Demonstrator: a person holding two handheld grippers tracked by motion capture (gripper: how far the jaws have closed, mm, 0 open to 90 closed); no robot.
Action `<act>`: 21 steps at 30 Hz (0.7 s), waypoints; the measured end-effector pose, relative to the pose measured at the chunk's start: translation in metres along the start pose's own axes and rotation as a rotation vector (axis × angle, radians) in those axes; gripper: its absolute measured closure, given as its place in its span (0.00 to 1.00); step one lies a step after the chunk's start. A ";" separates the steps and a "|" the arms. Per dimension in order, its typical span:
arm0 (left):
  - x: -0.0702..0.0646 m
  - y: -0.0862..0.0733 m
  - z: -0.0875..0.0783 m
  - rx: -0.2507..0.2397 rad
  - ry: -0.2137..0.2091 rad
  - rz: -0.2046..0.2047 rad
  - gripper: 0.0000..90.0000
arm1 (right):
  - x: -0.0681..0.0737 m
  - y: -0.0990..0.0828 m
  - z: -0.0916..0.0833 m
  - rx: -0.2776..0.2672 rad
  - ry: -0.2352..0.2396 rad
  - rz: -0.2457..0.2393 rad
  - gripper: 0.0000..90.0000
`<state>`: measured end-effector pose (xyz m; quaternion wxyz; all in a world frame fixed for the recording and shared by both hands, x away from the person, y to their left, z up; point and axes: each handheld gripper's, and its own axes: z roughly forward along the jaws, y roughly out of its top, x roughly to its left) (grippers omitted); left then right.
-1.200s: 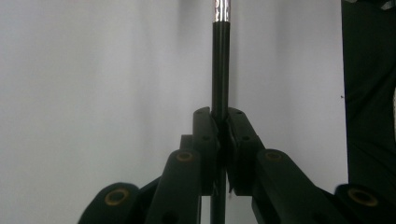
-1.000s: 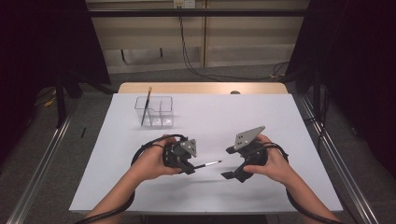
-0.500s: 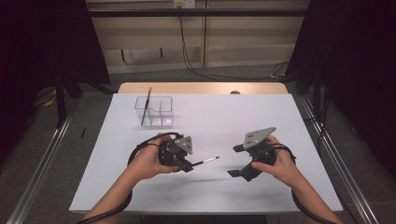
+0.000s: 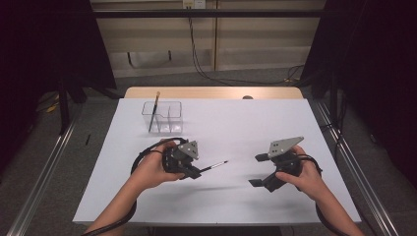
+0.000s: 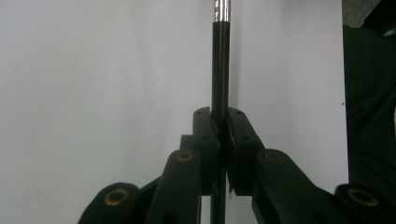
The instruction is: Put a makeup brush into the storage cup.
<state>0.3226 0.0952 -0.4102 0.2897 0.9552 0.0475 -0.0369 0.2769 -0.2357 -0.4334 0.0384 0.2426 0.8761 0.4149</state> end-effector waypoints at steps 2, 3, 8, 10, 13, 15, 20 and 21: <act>0.000 -0.001 -0.001 -0.009 0.008 -0.003 0.93 | -0.001 -0.003 -0.002 -0.002 -0.005 0.002 0.10; 0.001 -0.001 -0.002 -0.007 0.001 -0.002 0.93 | -0.001 -0.004 -0.003 -0.005 -0.006 0.007 0.10; 0.001 -0.006 -0.003 -0.034 0.021 -0.020 0.93 | -0.003 -0.010 -0.005 -0.015 -0.017 0.023 0.10; 0.002 -0.007 -0.005 -0.048 0.025 -0.029 0.93 | -0.004 -0.012 -0.006 -0.024 -0.022 0.025 0.10; 0.004 -0.009 -0.008 -0.061 0.030 -0.034 0.93 | -0.005 -0.014 -0.007 -0.035 -0.030 0.034 0.10; 0.005 -0.010 -0.011 -0.075 0.034 -0.037 0.93 | -0.006 -0.016 -0.008 -0.043 -0.030 0.040 0.10; 0.006 -0.014 -0.015 -0.101 0.048 -0.055 0.93 | -0.007 -0.023 -0.008 -0.061 -0.032 0.059 0.10; 0.006 -0.015 -0.015 -0.109 0.052 -0.060 0.93 | -0.007 -0.024 -0.008 -0.065 -0.036 0.058 0.10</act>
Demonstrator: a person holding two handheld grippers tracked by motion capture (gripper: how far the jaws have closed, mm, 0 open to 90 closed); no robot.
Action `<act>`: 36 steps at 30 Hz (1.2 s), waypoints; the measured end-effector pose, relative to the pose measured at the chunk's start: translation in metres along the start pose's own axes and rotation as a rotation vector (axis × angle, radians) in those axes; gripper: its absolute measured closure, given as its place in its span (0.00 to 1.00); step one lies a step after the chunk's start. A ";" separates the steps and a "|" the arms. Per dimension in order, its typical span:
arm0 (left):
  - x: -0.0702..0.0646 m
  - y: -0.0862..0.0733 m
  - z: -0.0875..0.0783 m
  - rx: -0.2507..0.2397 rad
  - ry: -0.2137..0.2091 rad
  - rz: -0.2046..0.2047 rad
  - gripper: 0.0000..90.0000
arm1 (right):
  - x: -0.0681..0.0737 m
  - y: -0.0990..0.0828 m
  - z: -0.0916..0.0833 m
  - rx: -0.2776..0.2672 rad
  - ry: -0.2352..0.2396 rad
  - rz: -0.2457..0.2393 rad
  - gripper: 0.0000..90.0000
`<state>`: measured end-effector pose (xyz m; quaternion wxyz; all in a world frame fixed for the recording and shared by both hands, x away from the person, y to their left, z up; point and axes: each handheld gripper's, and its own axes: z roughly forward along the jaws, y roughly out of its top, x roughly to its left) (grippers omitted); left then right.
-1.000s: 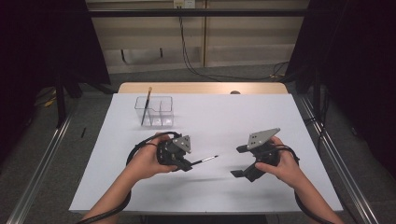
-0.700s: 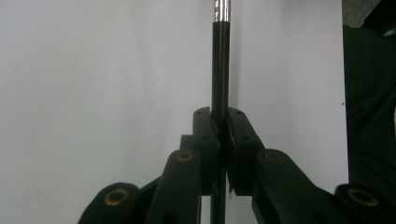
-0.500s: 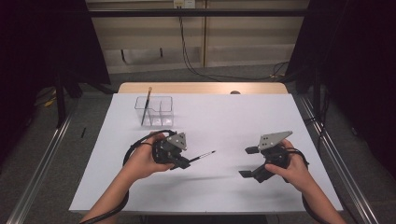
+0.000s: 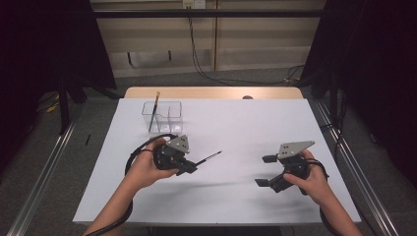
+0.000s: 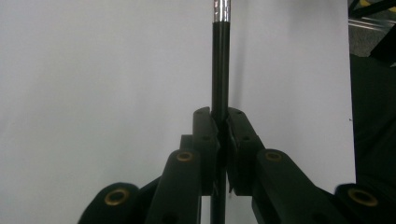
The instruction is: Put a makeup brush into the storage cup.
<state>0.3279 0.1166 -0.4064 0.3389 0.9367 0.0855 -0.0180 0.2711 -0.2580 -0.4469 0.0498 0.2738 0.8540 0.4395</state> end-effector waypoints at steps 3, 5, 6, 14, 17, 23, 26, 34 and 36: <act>0.002 -0.002 -0.002 -0.020 0.007 -0.011 0.93 | -0.001 -0.003 -0.002 -0.017 -0.007 0.008 0.10; 0.003 -0.003 -0.003 -0.034 0.011 -0.014 0.93 | -0.001 -0.004 -0.003 -0.028 -0.012 0.011 0.10; 0.003 -0.004 -0.004 -0.035 0.013 -0.013 0.93 | -0.001 -0.005 -0.004 -0.033 -0.016 0.012 0.10; 0.006 -0.007 -0.009 -0.081 0.034 -0.037 0.93 | -0.003 -0.011 -0.008 -0.072 -0.041 0.025 0.10; 0.008 -0.008 -0.011 -0.098 0.038 -0.044 0.93 | -0.002 -0.014 -0.009 -0.083 -0.049 0.028 0.10; 0.010 -0.011 -0.014 -0.147 0.050 -0.069 0.93 | -0.002 -0.018 -0.012 -0.101 -0.051 0.041 0.10; 0.012 -0.013 -0.017 -0.186 0.061 -0.089 0.93 | -0.002 -0.020 -0.014 -0.119 -0.055 0.046 0.10; 0.018 -0.020 -0.023 -0.262 0.081 -0.142 0.93 | -0.001 -0.025 -0.016 -0.138 -0.057 0.058 0.10; 0.019 -0.021 -0.025 -0.278 0.093 -0.154 0.93 | -0.001 -0.026 -0.017 -0.139 -0.059 0.058 0.10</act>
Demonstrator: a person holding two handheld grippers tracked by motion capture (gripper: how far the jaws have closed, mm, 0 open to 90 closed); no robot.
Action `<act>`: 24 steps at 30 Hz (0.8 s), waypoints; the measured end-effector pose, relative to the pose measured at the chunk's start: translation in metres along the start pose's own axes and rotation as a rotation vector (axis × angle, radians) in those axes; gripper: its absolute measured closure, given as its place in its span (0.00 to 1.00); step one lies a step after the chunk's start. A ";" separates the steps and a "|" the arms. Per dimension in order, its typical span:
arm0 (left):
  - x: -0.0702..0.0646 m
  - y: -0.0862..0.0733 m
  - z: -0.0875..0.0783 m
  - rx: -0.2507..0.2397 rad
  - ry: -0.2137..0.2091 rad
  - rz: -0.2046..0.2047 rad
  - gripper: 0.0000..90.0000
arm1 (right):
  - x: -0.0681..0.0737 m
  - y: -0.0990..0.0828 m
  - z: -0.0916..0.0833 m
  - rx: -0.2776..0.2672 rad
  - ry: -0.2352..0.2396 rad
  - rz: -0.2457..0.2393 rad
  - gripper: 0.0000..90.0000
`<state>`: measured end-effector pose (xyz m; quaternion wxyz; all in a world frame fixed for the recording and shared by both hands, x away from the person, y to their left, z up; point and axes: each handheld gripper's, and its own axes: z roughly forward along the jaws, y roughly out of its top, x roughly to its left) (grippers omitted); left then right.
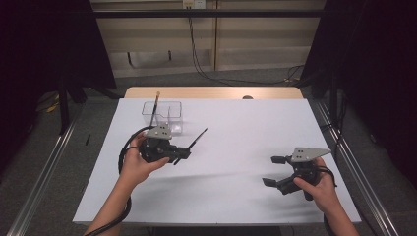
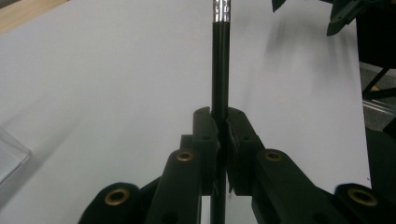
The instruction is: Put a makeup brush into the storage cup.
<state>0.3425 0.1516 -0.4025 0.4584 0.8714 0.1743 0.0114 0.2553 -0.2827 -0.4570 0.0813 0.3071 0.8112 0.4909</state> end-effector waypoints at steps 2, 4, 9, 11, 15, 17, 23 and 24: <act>0.002 -0.001 -0.002 -0.022 0.008 -0.011 0.93 | 0.000 -0.001 -0.001 -0.006 -0.007 0.000 0.10; 0.004 -0.002 -0.004 -0.037 0.017 -0.018 0.93 | -0.001 -0.002 -0.003 -0.012 -0.010 0.003 0.10; 0.008 -0.005 -0.008 -0.087 0.032 -0.045 0.93 | -0.002 -0.004 -0.006 -0.025 -0.022 0.014 0.10; 0.009 -0.006 -0.009 -0.105 0.031 -0.057 0.93 | -0.002 -0.005 -0.007 -0.036 -0.032 0.018 0.10; 0.010 -0.008 -0.011 -0.122 0.042 -0.067 0.93 | -0.002 -0.007 -0.007 -0.024 -0.043 0.013 0.10; 0.011 -0.008 -0.012 -0.135 0.047 -0.074 0.93 | -0.002 -0.008 -0.007 -0.025 -0.047 0.014 0.11; 0.013 -0.010 -0.017 -0.164 0.051 -0.086 0.93 | 0.000 -0.009 -0.009 -0.054 -0.070 0.011 0.11; 0.013 -0.011 -0.017 -0.171 0.053 -0.088 0.93 | 0.000 -0.009 -0.009 -0.060 -0.071 0.011 0.11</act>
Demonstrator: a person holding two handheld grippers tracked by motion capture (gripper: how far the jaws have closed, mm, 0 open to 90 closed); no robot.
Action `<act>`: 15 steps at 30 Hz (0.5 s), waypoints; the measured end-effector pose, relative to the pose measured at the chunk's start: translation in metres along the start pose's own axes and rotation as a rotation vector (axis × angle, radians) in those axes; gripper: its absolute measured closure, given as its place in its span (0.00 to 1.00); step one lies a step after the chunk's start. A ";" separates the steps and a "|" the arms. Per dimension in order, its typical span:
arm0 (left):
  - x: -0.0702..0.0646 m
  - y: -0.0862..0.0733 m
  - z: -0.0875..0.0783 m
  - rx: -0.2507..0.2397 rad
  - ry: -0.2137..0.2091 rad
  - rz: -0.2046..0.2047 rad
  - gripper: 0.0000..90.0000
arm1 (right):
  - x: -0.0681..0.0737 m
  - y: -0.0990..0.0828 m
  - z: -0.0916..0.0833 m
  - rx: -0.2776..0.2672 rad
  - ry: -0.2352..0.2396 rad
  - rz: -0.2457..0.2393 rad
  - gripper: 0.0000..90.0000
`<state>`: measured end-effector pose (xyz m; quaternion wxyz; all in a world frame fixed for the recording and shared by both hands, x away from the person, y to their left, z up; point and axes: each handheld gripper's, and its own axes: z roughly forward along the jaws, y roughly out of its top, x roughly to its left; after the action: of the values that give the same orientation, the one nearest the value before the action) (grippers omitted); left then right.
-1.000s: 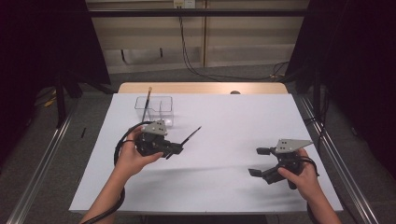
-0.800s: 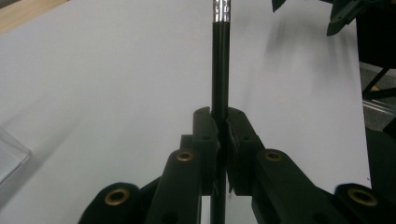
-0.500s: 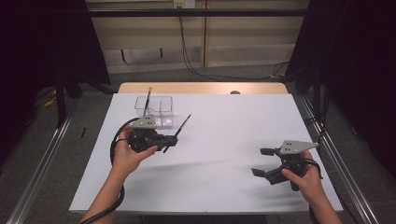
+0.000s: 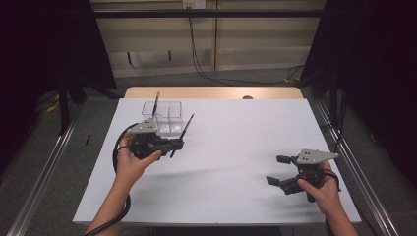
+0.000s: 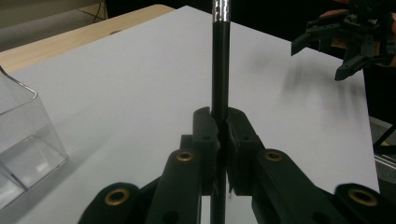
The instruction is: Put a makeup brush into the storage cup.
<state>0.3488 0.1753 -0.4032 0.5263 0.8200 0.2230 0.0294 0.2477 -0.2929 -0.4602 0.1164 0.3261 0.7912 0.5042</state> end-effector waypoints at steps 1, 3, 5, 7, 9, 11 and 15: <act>0.001 0.000 -0.001 0.001 0.005 0.004 0.93 | 0.000 0.000 0.000 -0.004 -0.001 0.001 0.11; 0.002 -0.001 -0.003 -0.007 0.011 -0.003 0.93 | 0.001 -0.001 -0.001 -0.020 -0.009 -0.001 0.11; 0.003 -0.001 -0.005 -0.022 0.018 -0.008 0.93 | 0.001 -0.001 -0.002 -0.036 -0.013 0.002 0.11; 0.004 -0.001 -0.007 -0.035 0.023 -0.013 0.93 | 0.001 -0.001 -0.002 -0.043 -0.019 0.005 0.11; 0.005 -0.001 -0.009 -0.041 0.028 -0.017 0.93 | 0.001 -0.002 -0.002 -0.045 -0.030 0.003 0.11; 0.006 -0.001 -0.011 -0.057 0.034 -0.018 0.93 | 0.000 -0.003 -0.002 -0.055 -0.033 0.006 0.11; 0.008 -0.001 -0.015 -0.081 0.046 -0.029 0.93 | 0.000 -0.004 -0.005 -0.086 -0.043 0.012 0.11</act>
<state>0.3514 0.1916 -0.3988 0.5541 0.7940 0.2453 0.0495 0.2438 -0.2974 -0.4614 0.1442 0.3365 0.7641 0.5312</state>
